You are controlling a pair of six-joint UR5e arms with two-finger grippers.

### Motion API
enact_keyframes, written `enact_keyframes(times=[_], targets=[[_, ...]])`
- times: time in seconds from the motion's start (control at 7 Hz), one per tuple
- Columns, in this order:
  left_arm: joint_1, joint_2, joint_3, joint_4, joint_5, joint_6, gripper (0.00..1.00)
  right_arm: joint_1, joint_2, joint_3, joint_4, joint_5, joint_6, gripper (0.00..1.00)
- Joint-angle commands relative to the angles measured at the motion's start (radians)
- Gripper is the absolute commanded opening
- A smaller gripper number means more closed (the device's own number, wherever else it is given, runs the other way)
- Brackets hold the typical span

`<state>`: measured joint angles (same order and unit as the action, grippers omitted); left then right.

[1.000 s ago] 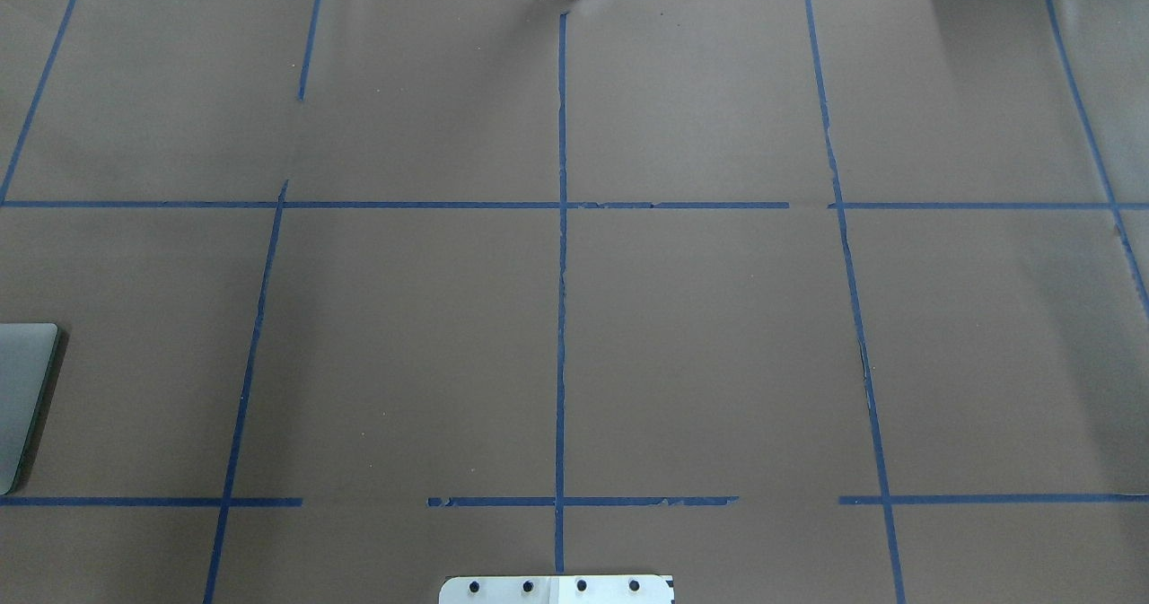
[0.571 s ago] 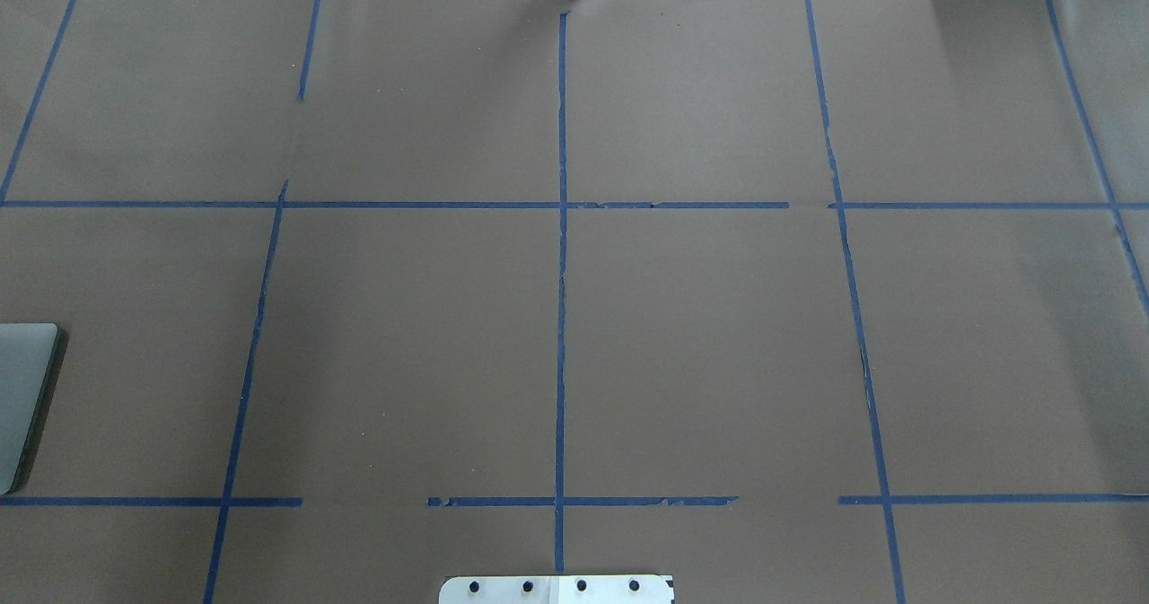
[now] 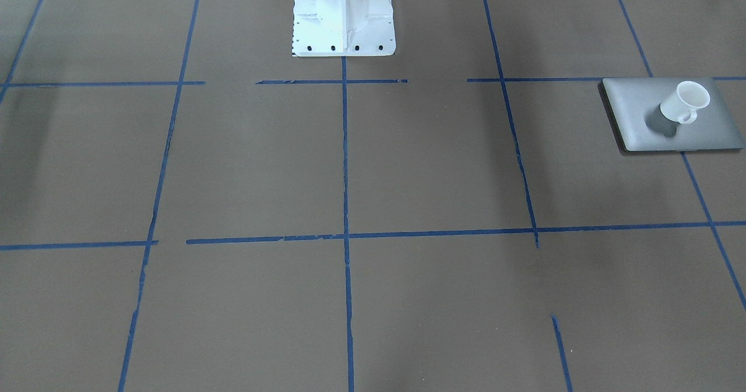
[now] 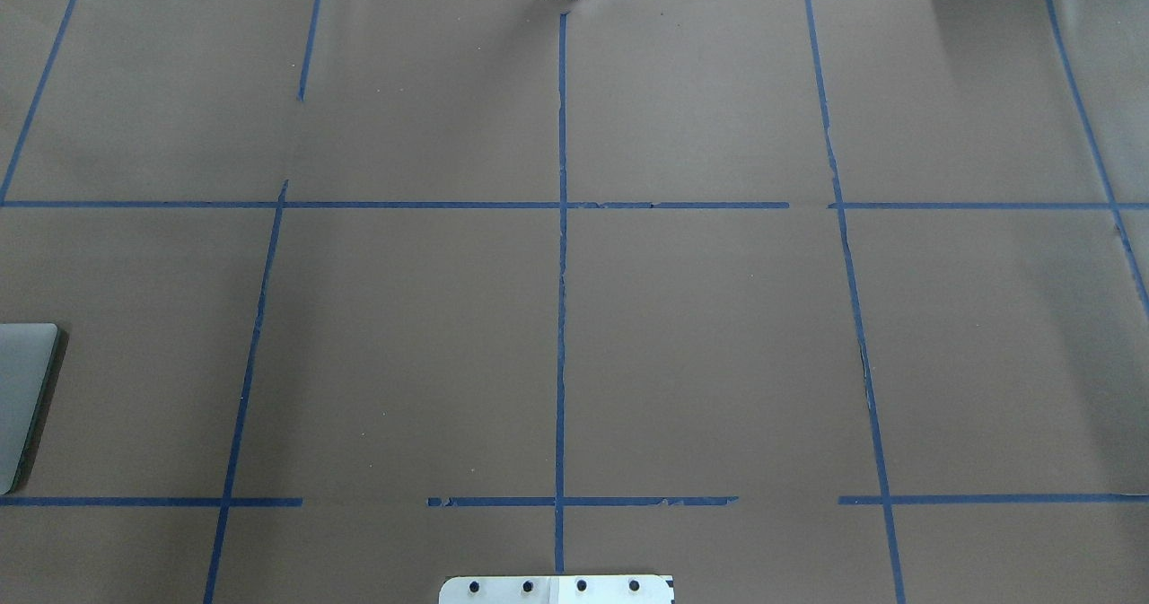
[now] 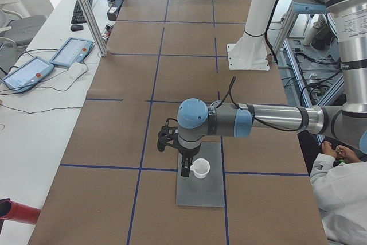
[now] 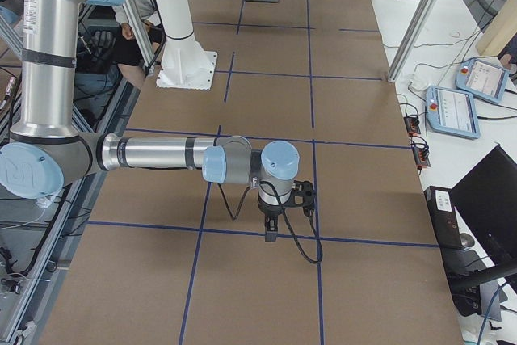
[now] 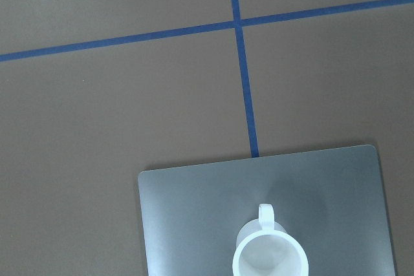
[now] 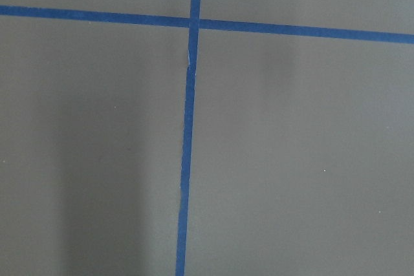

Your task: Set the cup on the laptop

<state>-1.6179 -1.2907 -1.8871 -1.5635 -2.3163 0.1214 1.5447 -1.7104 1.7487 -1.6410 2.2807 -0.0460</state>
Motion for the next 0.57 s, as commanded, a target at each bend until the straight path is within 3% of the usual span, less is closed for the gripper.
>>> enact_keyframes(times=[0.0,0.43], targets=[[0.001,-0.001,0.009,-0.001,-0.037,0.001,1.0,0.0,0.0,0.0,0.001,0.0,0.0,1.0],[0.0,-0.004,-0.003,0.031,-0.035,0.003,1.0,0.0,0.0,0.0,0.001,0.0,0.0,1.0]])
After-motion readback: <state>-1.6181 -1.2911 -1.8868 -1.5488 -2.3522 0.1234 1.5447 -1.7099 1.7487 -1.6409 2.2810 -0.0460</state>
